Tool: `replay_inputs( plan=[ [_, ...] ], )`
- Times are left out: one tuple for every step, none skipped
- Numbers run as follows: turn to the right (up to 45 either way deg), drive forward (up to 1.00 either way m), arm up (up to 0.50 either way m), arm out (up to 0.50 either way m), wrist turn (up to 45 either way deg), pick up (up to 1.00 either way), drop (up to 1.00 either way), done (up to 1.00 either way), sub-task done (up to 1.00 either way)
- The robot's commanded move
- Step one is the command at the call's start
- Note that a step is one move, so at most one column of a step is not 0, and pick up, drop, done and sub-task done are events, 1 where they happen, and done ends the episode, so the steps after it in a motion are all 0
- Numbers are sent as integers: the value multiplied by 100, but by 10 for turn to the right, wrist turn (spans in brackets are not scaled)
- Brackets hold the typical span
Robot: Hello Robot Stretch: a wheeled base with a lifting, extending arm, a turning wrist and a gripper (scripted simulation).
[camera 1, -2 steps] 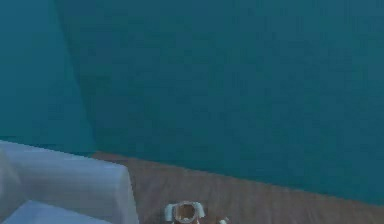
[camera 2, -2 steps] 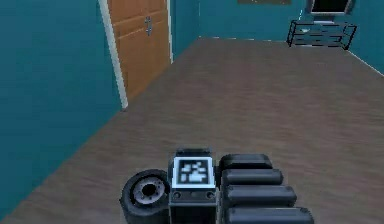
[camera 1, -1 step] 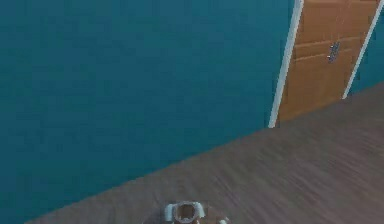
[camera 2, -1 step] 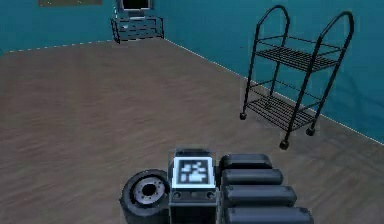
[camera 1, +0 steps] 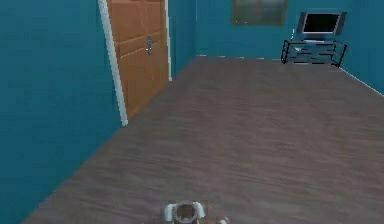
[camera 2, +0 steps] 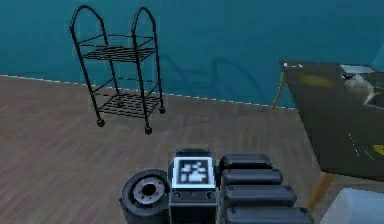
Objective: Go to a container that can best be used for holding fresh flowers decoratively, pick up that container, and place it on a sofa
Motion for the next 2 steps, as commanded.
replay_inputs(
  plan=[
    [360,0,0,0,0,0,0,0,0],
    [450,0,0,0,0,0,0,0,0]
  ],
)
